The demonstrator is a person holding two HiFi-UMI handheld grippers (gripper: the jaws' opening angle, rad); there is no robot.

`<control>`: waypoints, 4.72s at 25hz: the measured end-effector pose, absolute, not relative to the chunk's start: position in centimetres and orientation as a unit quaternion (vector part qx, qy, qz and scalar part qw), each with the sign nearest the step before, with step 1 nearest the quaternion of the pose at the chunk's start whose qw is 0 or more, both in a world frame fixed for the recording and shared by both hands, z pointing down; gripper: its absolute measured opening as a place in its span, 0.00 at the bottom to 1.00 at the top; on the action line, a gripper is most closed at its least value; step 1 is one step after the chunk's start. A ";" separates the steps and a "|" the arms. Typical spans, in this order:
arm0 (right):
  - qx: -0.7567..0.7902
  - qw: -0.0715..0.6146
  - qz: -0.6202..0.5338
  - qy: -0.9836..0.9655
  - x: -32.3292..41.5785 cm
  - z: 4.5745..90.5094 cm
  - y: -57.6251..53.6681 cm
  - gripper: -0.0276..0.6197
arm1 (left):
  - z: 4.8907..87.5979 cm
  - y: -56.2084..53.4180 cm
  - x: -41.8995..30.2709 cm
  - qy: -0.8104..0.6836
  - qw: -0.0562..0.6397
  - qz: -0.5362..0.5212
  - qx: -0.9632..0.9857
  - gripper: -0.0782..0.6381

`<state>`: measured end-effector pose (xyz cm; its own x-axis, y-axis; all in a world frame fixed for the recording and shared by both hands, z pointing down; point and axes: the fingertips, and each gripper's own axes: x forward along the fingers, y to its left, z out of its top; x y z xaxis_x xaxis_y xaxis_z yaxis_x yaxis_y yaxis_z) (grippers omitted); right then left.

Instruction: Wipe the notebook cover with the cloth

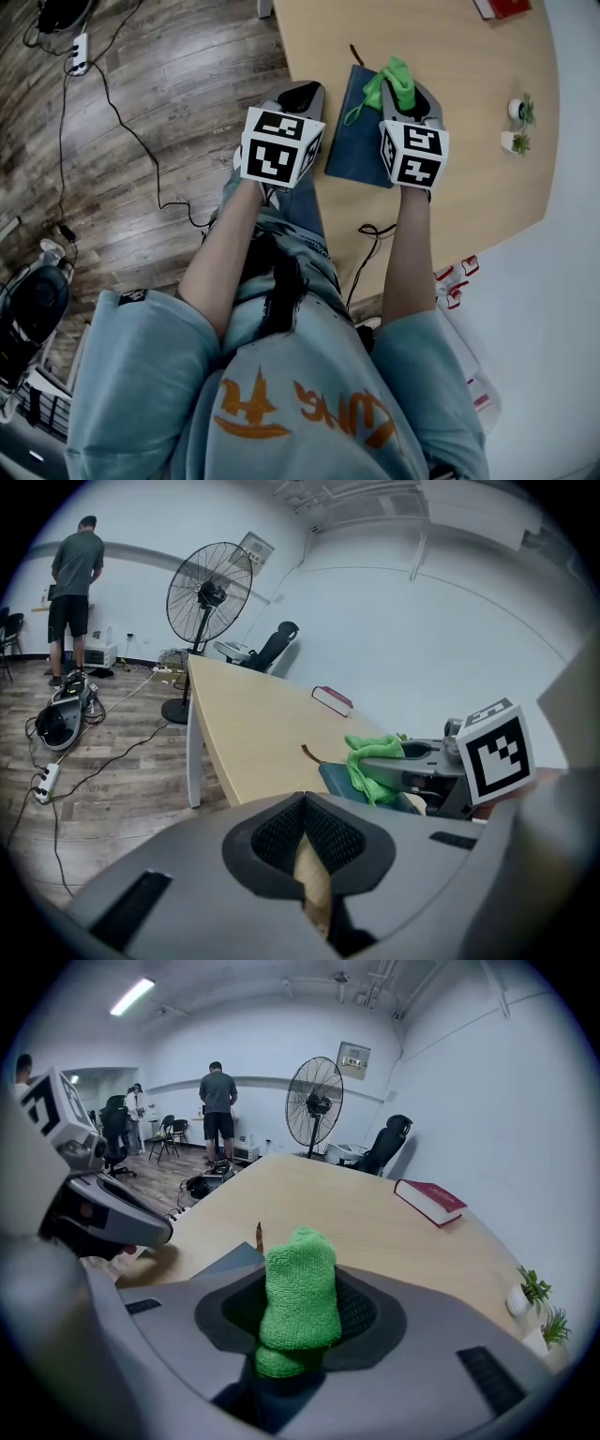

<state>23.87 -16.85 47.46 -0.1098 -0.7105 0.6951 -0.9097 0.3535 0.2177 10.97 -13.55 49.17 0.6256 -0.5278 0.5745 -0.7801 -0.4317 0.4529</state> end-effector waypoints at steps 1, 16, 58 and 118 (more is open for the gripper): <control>0.552 0.373 0.134 -0.733 23.8 47.5 -16.8 0.25 | 49.1 -13.5 10.9 -0.395 0.358 0.177 0.828 0.13; 0.552 0.377 0.136 -0.731 23.6 47.3 -14.5 0.25 | 48.7 -12.8 11.4 -0.386 0.356 0.175 0.833 0.13; 0.574 0.369 0.160 -0.713 20.7 47.4 -5.1 0.25 | 48.8 -8.6 9.6 -0.353 0.354 0.186 0.846 0.13; 0.591 0.344 0.213 -0.698 29.6 46.8 -12.2 0.26 | 47.5 -13.2 10.3 -0.376 0.358 0.178 0.836 0.13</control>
<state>29.55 -12.21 46.78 -0.0657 -0.6787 0.7315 -0.9713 0.2116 0.1090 10.32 -13.16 47.48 0.6535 -0.5023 0.5663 -0.7565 -0.4604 0.4646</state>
